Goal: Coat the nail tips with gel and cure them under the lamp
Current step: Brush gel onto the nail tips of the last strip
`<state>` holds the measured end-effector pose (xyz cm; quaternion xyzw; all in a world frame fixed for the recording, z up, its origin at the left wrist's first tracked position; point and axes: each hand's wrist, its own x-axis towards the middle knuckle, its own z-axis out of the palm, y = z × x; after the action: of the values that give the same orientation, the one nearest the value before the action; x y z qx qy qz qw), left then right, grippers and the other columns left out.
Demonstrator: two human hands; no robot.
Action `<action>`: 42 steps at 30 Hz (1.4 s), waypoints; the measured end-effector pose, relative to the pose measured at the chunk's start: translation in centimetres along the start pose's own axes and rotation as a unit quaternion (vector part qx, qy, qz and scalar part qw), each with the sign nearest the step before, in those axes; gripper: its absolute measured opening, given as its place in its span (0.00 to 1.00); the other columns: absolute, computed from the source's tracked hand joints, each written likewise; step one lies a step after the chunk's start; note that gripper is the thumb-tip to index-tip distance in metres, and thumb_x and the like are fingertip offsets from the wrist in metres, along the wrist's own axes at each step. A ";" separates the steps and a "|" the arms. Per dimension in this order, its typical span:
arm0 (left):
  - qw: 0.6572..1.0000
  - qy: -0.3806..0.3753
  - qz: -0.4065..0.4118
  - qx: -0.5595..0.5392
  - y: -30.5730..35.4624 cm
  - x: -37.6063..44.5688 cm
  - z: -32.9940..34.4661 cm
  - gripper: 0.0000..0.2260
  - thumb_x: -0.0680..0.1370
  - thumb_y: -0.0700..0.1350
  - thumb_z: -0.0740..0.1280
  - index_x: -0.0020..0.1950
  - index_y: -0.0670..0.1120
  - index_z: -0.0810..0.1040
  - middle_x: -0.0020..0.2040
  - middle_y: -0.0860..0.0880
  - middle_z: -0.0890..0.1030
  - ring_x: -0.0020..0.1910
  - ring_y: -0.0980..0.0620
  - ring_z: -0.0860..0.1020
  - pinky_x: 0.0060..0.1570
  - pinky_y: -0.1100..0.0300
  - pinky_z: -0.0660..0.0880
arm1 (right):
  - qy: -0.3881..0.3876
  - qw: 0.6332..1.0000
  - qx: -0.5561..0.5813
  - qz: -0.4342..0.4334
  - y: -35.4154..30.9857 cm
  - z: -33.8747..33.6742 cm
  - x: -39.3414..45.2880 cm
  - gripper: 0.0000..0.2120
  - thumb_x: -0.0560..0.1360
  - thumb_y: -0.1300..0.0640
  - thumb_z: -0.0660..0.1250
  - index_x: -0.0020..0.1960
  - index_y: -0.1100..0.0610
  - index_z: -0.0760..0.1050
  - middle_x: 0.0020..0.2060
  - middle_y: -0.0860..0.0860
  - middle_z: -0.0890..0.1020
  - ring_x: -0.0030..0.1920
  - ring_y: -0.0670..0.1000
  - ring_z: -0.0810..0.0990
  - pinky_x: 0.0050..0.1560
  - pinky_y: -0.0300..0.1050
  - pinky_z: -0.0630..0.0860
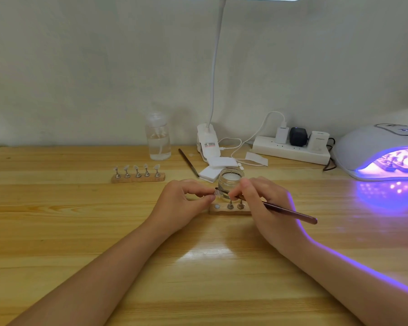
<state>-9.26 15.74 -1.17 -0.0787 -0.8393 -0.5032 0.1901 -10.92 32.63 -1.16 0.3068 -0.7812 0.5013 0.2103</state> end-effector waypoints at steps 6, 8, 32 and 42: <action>1.000 0.016 -0.015 -0.017 -0.1 0.0 0.0 0.07 0.70 0.37 0.72 0.41 0.50 0.83 0.38 0.60 0.81 0.40 0.69 0.77 0.40 0.78 0.69 | 0.031 0.997 0.067 0.009 0.0 -0.3 -0.3 0.14 0.73 0.48 0.61 0.32 0.50 0.78 0.29 0.47 0.81 0.35 0.46 0.79 0.42 0.36 0.73; 0.999 0.026 -0.015 -0.034 0.0 0.0 0.0 0.07 0.69 0.37 0.73 0.41 0.48 0.83 0.36 0.61 0.81 0.39 0.68 0.78 0.39 0.78 0.69 | 0.053 0.998 0.033 -0.018 -0.2 -0.5 -0.2 0.08 0.72 0.50 0.66 0.36 0.52 0.78 0.30 0.47 0.81 0.34 0.46 0.77 0.40 0.36 0.73; 0.995 -0.062 -0.048 -0.056 0.3 0.1 0.4 0.06 0.68 0.35 0.73 0.36 0.45 0.82 0.42 0.56 0.80 0.39 0.70 0.77 0.38 0.79 0.69 | 0.000 0.983 -0.163 -0.086 1.2 -0.7 0.7 0.09 0.65 0.56 0.72 0.43 0.57 0.77 0.39 0.45 0.80 0.43 0.50 0.80 0.51 0.46 0.70; 0.995 -0.081 -0.054 0.008 0.1 0.0 0.4 0.04 0.69 0.41 0.74 0.40 0.49 0.81 0.40 0.52 0.82 0.43 0.58 0.79 0.46 0.68 0.74 | -0.008 0.977 -0.189 -0.101 1.5 -0.5 0.7 0.09 0.64 0.54 0.72 0.42 0.55 0.77 0.37 0.45 0.80 0.41 0.46 0.78 0.49 0.42 0.65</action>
<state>-9.36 16.13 -1.22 -0.0727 -0.8588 -0.4982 0.0945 -12.41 33.33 -1.50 0.3433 -0.8285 0.3179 0.3077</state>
